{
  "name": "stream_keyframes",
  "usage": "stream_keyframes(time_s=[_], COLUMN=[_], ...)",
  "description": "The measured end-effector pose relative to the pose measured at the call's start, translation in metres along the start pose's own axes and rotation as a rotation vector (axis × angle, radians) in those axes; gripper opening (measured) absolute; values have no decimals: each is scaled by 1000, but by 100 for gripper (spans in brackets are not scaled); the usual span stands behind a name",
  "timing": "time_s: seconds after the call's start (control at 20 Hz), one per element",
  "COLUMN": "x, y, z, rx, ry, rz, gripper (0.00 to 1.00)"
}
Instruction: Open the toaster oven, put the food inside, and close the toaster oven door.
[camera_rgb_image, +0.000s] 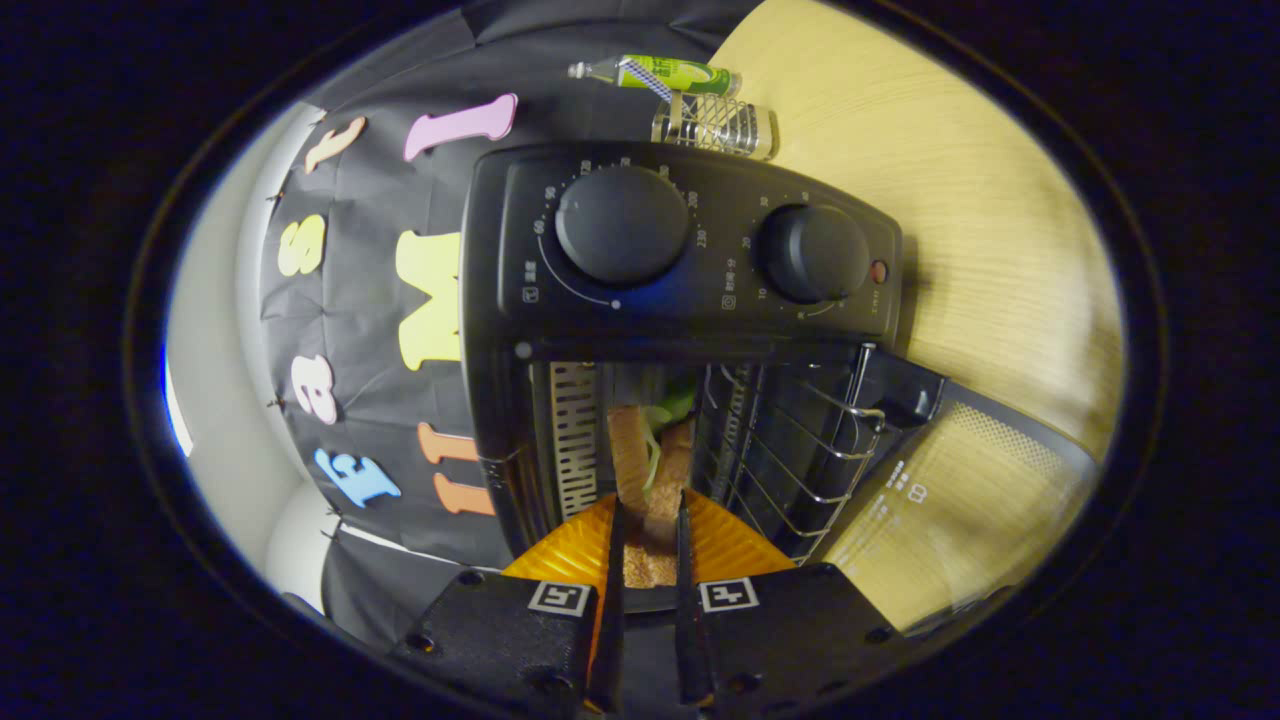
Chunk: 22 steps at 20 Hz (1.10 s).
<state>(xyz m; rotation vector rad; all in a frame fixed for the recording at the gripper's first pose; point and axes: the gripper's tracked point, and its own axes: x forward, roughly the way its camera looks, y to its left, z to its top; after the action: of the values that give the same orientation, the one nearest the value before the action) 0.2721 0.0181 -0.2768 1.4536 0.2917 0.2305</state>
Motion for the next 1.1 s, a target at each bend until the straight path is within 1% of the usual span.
stream_keyframes(time_s=[0.1, 0.15, 0.2, 0.25, 0.4, 0.45, 0.55, 0.65, 0.7, 0.75, 0.9, 0.95, 1.05, 1.1], x=[5, 13, 7, 8, 9, 8, 7, 7, 5, 2, -8, -13, -23, -26], y=[-3, -5, -4, -5, -9, -10, -11, -15, -17, -19, -23, -24, -18, -12], z=[-5, -8, -7, -8, -12, -17, -24, -31, -34, -36, -44, -47, -50, -51], rx=[-47, -74, -104, -140, -259, -292, -331, -372, -406, -448, -579, -614, -658, -682], ry=[25, 31, 39, 46, 79, 96, 133, 165, 181, 194, 243, 257, 269, 272], rz=[-31, -54, -74, -96, -179, -191, -228, -271, -298, -328, -418, -439, -471, -471], gripper=[30, 33, 37, 43, 53, 58, 67, 73, 74, 77, 78, 83, 87, 89])
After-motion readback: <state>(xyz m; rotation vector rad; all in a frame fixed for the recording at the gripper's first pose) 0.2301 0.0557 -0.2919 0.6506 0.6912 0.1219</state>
